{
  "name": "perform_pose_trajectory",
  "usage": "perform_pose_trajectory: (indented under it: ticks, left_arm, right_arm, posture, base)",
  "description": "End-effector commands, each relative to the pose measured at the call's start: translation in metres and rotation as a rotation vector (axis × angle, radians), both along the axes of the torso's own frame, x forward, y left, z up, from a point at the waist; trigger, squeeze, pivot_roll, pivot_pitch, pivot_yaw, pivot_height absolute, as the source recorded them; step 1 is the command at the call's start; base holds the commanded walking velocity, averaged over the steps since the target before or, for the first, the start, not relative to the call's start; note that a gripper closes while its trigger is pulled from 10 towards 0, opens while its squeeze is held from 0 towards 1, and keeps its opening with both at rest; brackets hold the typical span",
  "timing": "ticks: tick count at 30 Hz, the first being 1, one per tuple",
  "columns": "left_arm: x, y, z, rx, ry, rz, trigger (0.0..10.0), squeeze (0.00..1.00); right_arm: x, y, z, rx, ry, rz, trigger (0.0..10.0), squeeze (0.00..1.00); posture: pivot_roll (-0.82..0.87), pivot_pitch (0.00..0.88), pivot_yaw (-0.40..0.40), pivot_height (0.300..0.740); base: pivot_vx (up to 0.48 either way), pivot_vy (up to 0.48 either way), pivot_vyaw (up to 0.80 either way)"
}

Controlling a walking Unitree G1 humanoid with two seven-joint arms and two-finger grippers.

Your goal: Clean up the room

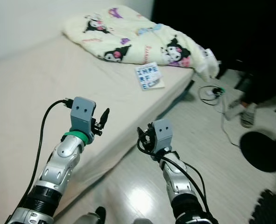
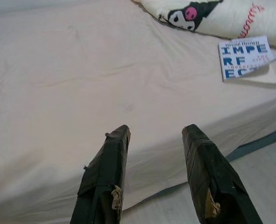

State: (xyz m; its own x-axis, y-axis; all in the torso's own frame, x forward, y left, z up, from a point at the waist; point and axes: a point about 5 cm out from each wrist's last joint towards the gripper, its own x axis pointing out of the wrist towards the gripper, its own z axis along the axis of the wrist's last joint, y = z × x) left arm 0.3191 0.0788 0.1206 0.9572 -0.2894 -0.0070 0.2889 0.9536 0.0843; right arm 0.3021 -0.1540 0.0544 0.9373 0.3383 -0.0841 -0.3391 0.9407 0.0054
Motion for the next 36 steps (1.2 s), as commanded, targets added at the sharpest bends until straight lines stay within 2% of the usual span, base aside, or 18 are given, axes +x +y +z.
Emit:
perform_pose_trajectory:
  ticks: [1,28,36]
  left_arm:
    - [-0.0022,0.0011,-0.0078,0.011,0.035,0.003,10.0,0.0]
    - [-0.0008,0.0019,-0.0082,0.025,0.038,0.001,10.0,0.0]
    - [-0.0015,0.0042,-0.0071,0.066,0.01,-0.033,10.0,0.0]
  right_arm:
    - [-0.002,0.0025,-0.0037,0.005,0.017,0.009,10.0,0.0]
    - [-0.0027,0.0074,-0.0033,0.023,0.017,0.042,10.0,0.0]
    - [-0.003,0.0075,-0.0036,0.025,0.018,0.041,10.0,0.0]
  posture:
    - [-0.07,0.0,0.008,0.735]
    - [-0.06,0.0,0.012,0.735]
    - [-0.06,0.0,0.013,0.735]
  base:
    - [0.0,0.0,0.79]
    - [0.0,0.0,0.78]
    - [0.0,0.0,0.78]
